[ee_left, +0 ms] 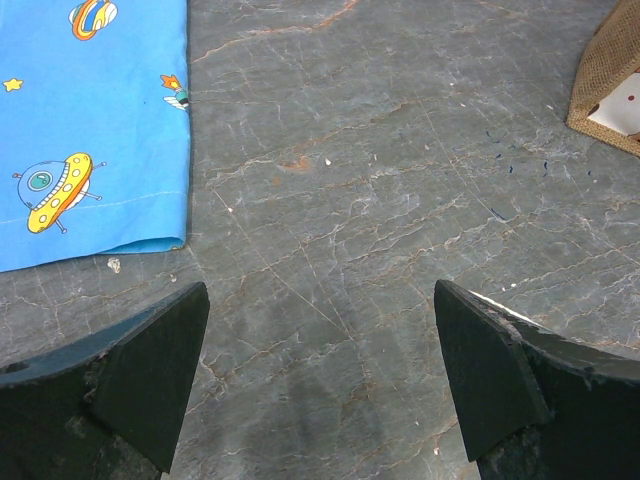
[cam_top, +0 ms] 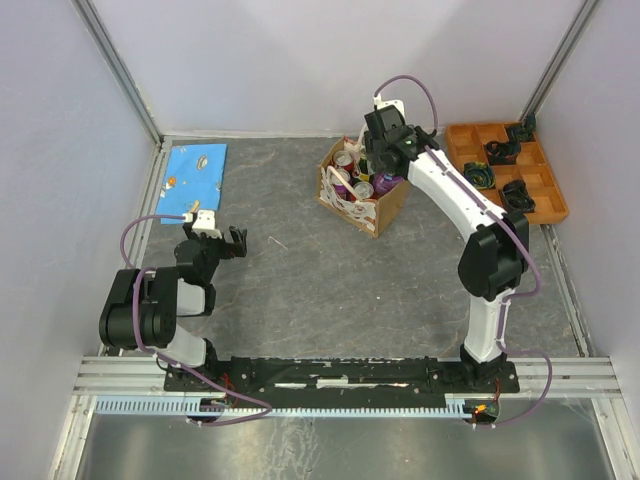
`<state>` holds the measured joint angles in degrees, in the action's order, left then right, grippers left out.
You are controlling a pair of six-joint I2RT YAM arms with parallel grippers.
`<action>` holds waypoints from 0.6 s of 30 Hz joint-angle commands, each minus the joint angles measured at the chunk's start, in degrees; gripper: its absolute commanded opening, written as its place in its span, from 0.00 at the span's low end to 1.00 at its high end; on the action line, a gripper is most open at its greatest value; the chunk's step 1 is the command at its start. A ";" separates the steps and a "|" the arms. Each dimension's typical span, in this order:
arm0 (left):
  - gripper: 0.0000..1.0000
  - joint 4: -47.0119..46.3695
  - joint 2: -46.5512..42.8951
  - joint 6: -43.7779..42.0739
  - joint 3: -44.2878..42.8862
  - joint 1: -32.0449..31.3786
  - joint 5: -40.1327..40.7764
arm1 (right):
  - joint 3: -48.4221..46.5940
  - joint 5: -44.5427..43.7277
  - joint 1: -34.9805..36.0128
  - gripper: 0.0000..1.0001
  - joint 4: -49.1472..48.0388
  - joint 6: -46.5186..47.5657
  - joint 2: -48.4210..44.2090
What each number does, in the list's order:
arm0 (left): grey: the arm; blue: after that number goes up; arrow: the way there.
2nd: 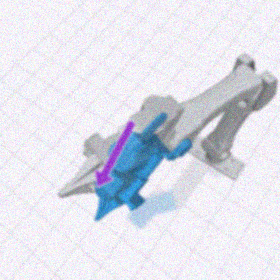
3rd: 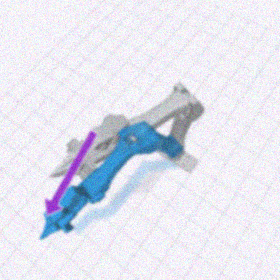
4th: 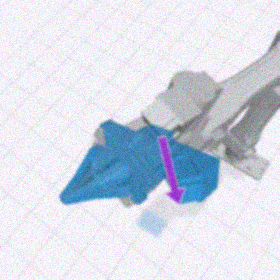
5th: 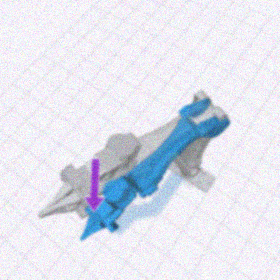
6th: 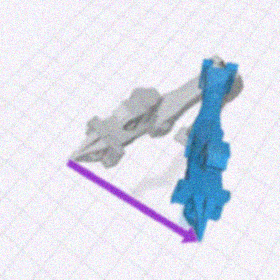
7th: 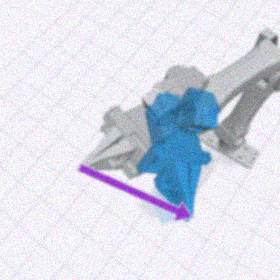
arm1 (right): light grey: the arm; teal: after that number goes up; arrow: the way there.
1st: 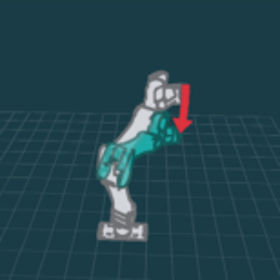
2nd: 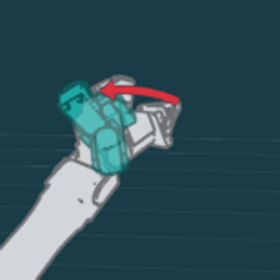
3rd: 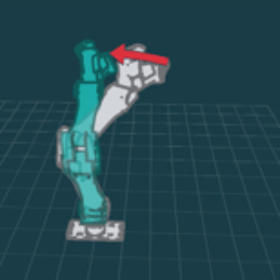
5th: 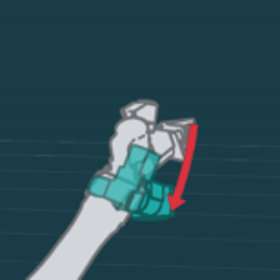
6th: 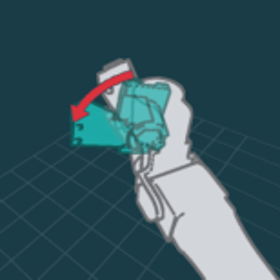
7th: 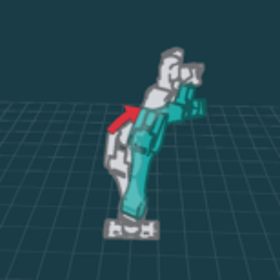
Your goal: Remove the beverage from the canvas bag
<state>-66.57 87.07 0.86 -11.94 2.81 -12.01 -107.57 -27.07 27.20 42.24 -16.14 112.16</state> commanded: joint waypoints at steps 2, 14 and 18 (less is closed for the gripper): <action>0.99 -3.50 0.14 -0.87 -0.45 0.18 1.10 | -5.58 -1.73 -0.14 0.00 -2.81 2.47 -5.57; 0.99 -3.53 0.17 -0.87 -0.45 0.18 1.11 | -4.09 -14.87 -0.18 0.00 -13.12 10.36 -16.92; 0.99 -3.32 0.10 -0.89 -0.45 0.18 0.96 | 0.38 -22.25 -0.62 0.00 -18.29 13.83 -21.36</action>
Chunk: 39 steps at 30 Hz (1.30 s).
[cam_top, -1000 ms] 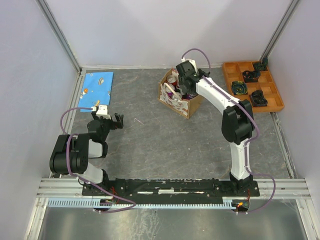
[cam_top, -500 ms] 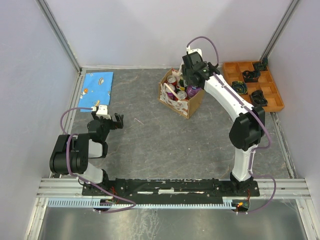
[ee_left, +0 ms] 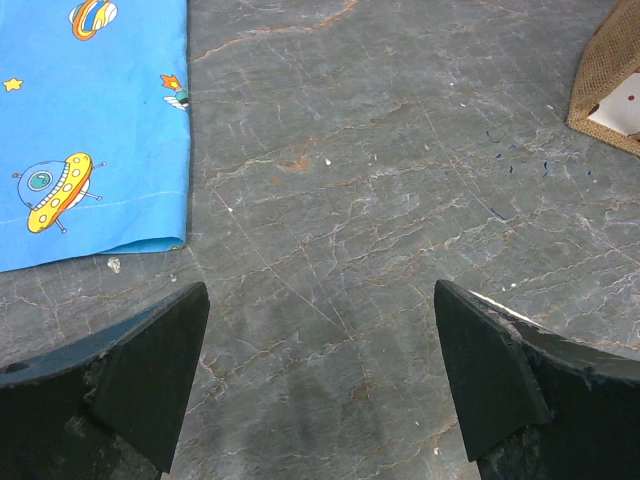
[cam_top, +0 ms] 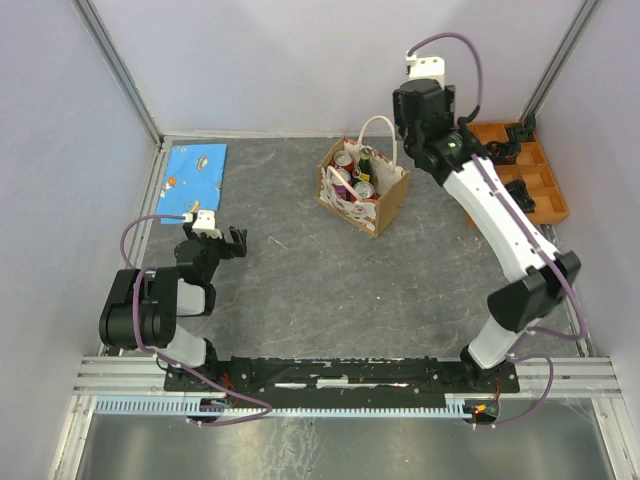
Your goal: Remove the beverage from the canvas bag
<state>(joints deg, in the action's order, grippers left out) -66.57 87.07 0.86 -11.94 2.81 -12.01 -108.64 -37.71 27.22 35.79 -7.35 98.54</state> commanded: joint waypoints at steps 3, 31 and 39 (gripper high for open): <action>0.99 -3.27 0.08 -0.94 -0.45 0.15 0.99 | 3.92 -14.31 -2.59 0.00 -9.88 3.64 -9.07; 0.99 -3.32 0.09 -0.98 -0.45 0.17 0.97 | 43.35 6.49 -1.77 0.00 -10.34 -15.87 -16.34; 0.99 -2.88 -0.06 -1.04 -0.48 0.16 1.09 | 43.64 7.64 0.26 0.00 -13.79 -16.98 -12.72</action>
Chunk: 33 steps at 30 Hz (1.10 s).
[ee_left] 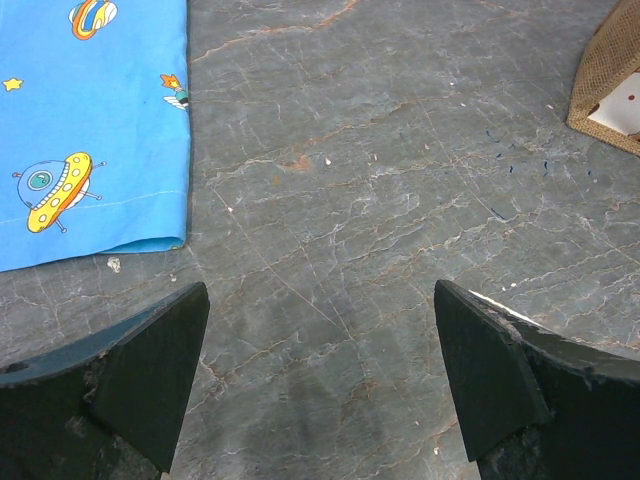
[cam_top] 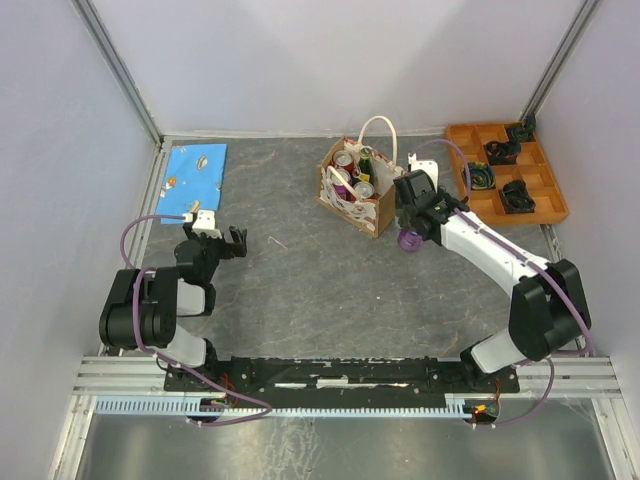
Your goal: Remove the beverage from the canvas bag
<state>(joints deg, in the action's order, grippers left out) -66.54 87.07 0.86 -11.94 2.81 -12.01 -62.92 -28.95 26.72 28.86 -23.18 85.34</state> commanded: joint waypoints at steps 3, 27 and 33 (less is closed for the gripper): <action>0.99 -2.89 -0.04 -1.09 -0.46 0.18 1.10 | -3.29 -0.59 1.25 0.00 -6.27 -0.92 2.50; 0.99 -3.34 0.15 -0.89 -0.45 0.21 1.02 | -10.80 -5.93 4.96 0.99 1.23 0.96 6.47; 0.99 -3.41 0.14 -0.88 -0.45 0.18 0.96 | -13.66 -7.56 5.06 0.99 1.45 2.78 2.93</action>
<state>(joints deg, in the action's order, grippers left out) -66.57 87.07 0.86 -11.94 2.81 -12.01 -72.66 -33.21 31.51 30.72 -22.04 93.08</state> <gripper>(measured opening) 0.993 0.991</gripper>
